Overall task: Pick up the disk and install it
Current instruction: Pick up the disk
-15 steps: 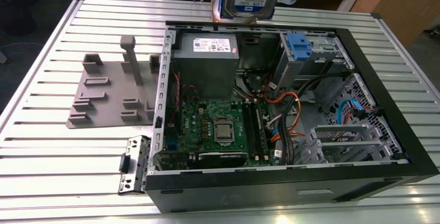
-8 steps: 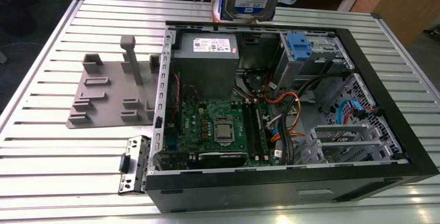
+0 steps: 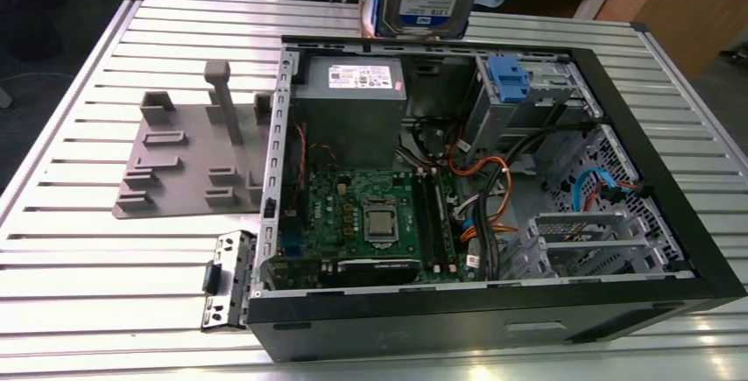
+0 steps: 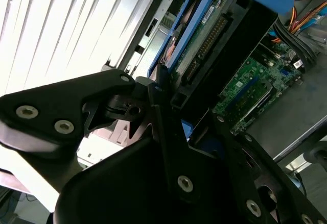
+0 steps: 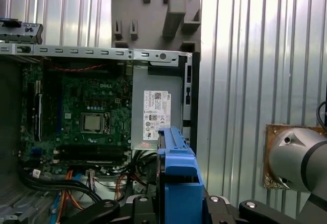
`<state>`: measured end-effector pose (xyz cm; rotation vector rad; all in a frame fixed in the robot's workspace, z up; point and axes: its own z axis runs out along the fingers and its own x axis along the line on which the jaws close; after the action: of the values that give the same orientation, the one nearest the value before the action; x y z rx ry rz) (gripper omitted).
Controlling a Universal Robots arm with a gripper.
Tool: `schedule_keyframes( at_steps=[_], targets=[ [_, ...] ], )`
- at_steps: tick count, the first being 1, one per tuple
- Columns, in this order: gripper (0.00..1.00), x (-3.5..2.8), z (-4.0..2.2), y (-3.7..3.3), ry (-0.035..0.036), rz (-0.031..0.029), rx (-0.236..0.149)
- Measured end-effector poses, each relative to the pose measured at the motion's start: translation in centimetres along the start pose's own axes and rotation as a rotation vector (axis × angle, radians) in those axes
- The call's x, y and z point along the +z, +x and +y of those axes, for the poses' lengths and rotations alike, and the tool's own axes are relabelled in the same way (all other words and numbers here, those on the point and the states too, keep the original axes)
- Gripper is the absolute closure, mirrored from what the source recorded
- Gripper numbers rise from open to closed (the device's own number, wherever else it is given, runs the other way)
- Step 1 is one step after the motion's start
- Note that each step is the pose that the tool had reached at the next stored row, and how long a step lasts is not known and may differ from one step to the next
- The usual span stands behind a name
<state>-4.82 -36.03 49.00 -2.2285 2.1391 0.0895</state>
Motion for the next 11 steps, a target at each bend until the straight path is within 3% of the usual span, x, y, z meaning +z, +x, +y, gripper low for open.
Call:
schedule_keyframes(
  at_steps=[11],
  targets=[
    [0.64,0.0,0.04,0.87,-0.0001,0.0001,0.0]
  ],
)
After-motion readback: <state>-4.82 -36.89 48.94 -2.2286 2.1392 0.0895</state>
